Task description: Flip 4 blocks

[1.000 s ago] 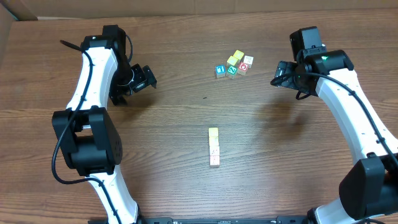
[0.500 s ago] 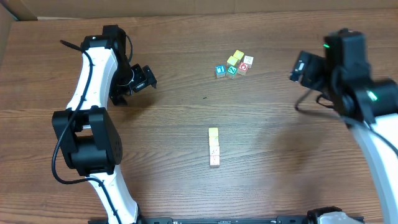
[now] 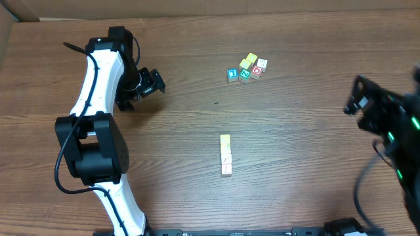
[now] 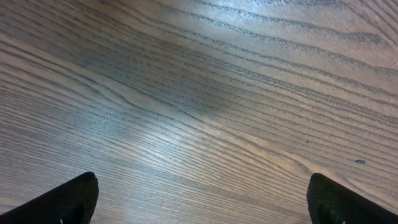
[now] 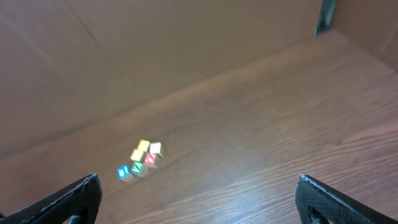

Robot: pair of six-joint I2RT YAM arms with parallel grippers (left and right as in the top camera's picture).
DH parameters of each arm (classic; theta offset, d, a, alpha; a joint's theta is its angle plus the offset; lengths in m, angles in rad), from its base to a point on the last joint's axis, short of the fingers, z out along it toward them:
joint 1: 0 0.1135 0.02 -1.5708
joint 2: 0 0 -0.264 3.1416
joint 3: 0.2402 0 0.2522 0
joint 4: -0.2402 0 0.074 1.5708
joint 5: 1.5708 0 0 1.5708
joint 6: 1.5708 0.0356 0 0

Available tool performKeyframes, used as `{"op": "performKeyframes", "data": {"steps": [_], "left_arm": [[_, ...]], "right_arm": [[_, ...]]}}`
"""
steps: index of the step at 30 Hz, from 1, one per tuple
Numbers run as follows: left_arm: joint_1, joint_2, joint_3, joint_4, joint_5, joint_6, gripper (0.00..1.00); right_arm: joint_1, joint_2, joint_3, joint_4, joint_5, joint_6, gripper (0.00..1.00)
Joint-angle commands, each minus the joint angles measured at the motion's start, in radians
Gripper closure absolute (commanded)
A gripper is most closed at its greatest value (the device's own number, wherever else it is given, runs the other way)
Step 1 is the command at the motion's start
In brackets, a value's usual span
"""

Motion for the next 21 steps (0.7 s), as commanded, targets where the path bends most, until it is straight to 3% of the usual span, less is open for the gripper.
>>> {"op": "performKeyframes", "data": {"steps": [1, 10, 21], "left_arm": [[-0.003, 0.007, 0.015, -0.001, -0.003, 0.005, 0.0], [-0.003, 0.007, 0.015, -0.002, -0.003, 0.005, 0.0], [-0.003, 0.007, 0.015, -0.002, -0.003, 0.005, 0.0]], "right_arm": [[-0.002, -0.106, 0.014, 0.0, 0.021, -0.01, 0.0], [-0.002, -0.389, -0.097, 0.032, 0.022, -0.01, 0.0], [-0.053, -0.723, -0.455, 0.192, 0.01, -0.006, 0.0]]}}
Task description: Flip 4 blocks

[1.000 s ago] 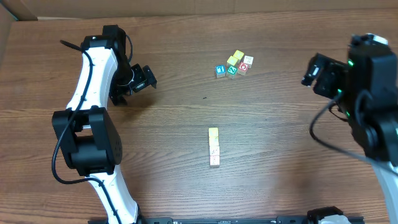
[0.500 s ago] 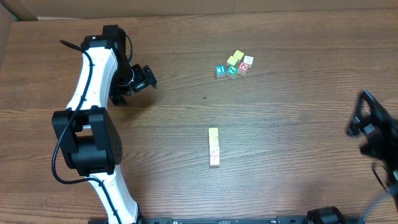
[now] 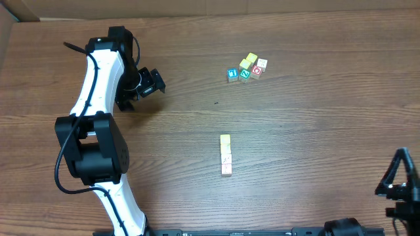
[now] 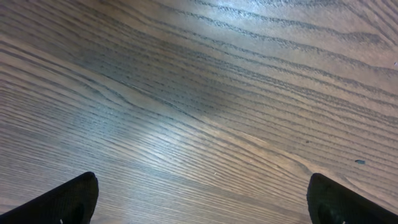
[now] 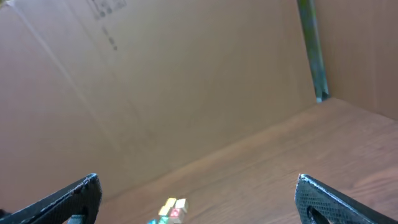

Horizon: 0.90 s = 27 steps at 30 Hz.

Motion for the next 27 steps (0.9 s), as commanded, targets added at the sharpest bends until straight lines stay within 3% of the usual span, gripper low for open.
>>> {"op": "performKeyframes", "data": {"steps": [1, 11, 14, 21, 27], "left_arm": [[-0.003, 0.007, 0.015, -0.001, -0.003, 0.005, 0.0], [-0.003, 0.007, 0.015, -0.001, -0.003, 0.005, 0.0], [-0.003, 0.007, 0.015, -0.001, -0.003, 0.005, 0.0], [-0.003, 0.007, 0.015, -0.001, -0.003, 0.005, 0.0], [-0.003, 0.007, 0.015, -0.001, -0.003, 0.005, 0.0]], "right_arm": [[-0.027, -0.087, -0.113, 0.024, -0.008, 0.0, 0.0], [-0.066, -0.252, -0.443, 0.233, -0.039, 0.0, 0.0], [-0.068, -0.252, -0.534, 0.395, -0.043, 0.0, 0.0], [-0.107, -0.252, -0.771, 0.96, -0.13, -0.001, 0.0], [-0.161, -0.253, -0.929, 1.204, -0.261, -0.046, 0.0]]}}
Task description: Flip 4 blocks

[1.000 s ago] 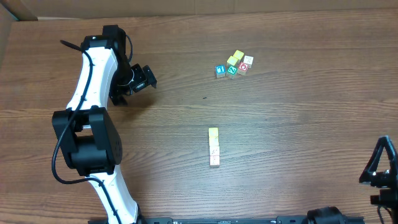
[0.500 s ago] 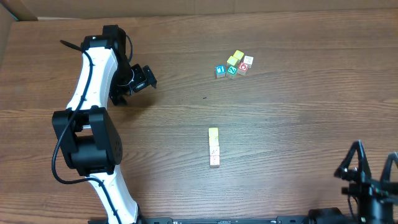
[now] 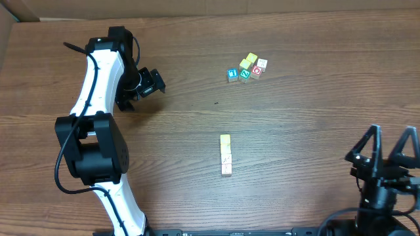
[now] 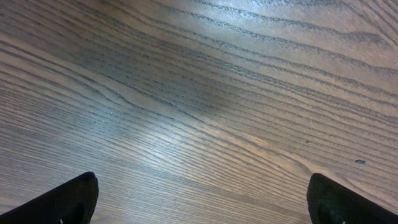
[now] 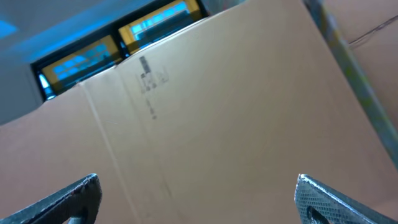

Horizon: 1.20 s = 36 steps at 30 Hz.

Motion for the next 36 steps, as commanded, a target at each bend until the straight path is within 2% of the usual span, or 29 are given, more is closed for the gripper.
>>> {"op": "performKeyframes", "data": {"steps": [1, 6, 14, 19, 22, 26, 36], "left_arm": [[-0.003, 0.007, 0.015, -0.001, -0.003, 0.005, 0.0], [-0.003, 0.007, 0.015, -0.001, -0.003, 0.005, 0.0], [-0.003, 0.007, 0.015, -0.001, -0.003, 0.005, 0.0], [-0.003, 0.007, 0.015, -0.002, -0.003, 0.005, 0.0], [-0.003, 0.007, 0.015, -0.002, -0.003, 0.005, 0.0], [-0.003, 0.007, 0.015, -0.001, -0.003, 0.005, 0.0], [-0.003, 0.007, 0.015, -0.001, -0.003, 0.005, 0.0]], "right_arm": [[-0.031, -0.009, -0.076, 0.07, -0.12, -0.06, 0.0], [-0.044, -0.009, -0.148, 0.101, -0.158, -0.136, 0.0], [-0.043, -0.01, -0.237, 0.052, -0.2, -0.192, 0.0], [-0.043, -0.01, -0.238, -0.096, -0.248, -0.239, 0.0], [-0.043, -0.01, -0.238, -0.173, -0.307, -0.34, 0.0], [-0.044, -0.01, -0.237, -0.29, -0.289, -0.422, 0.0], [-0.044, -0.01, -0.237, -0.292, -0.233, -0.501, 0.0]]}}
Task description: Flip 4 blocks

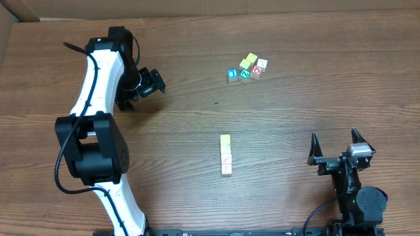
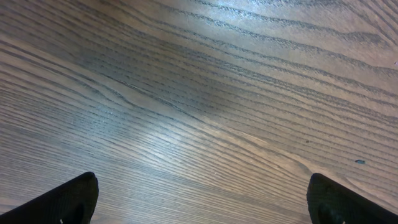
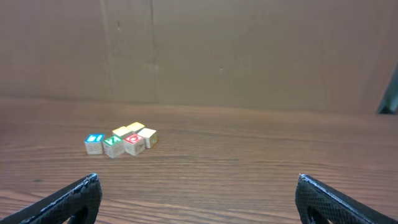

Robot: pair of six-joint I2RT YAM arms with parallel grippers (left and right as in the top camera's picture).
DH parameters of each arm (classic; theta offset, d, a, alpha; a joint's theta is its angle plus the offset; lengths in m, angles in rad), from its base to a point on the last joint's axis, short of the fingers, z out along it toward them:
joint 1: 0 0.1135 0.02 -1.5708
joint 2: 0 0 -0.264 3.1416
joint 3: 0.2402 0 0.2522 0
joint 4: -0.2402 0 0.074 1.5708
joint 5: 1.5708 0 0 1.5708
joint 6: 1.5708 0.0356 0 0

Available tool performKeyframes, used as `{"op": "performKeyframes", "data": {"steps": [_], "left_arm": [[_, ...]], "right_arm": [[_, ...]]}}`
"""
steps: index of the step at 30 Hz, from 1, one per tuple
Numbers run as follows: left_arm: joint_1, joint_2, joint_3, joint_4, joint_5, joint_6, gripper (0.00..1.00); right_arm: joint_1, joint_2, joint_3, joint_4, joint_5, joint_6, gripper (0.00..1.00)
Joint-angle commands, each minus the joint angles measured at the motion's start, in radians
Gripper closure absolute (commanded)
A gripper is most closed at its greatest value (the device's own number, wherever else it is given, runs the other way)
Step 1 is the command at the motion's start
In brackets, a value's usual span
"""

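A cluster of several small letter blocks (image 1: 247,68) lies at the back middle of the table, with blue, green, red, yellow and white faces; the right wrist view shows the same cluster (image 3: 121,140) far ahead. A short row of pale blocks (image 1: 226,155) lies in the middle of the table. My left gripper (image 1: 152,82) hovers open at the back left over bare wood, nothing between its fingertips (image 2: 68,198). My right gripper (image 1: 335,140) sits low at the front right, open and empty, pointing toward the cluster.
A cardboard wall (image 3: 199,50) stands along the table's far edge. The wood table (image 1: 295,98) stretches bare between the right gripper and the block groups. The left arm (image 1: 98,72) reaches along the left side.
My right gripper has moved from pointing up at the cardboard wall, at the front right edge, to sitting low and level near the front right, facing the block cluster. The left arm is unchanged.
My right arm was first at the right edge, looking down on the cluster. Then it was at the front right corner, tilted up, then aimed at the wall. Now it rests low facing the blocks. The blocks and left arm stayed put throughout.
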Motion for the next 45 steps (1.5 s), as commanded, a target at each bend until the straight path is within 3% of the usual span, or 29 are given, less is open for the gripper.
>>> {"op": "performKeyframes", "data": {"steps": [1, 36, 45], "left_arm": [[-0.003, 0.007, 0.015, -0.001, -0.003, 0.005, 0.0], [-0.004, -0.005, 0.015, 0.0, -0.003, 0.005, 0.0], [-0.004, -0.274, 0.015, 0.002, -0.003, 0.005, 0.0]], "right_arm": [[-0.004, -0.009, -0.01, 0.002, 0.016, -0.045, 0.0], [-0.004, -0.009, -0.01, 0.003, 0.014, -0.042, 0.0], [-0.004, -0.009, -0.01, 0.003, 0.014, -0.042, 0.0]]}}
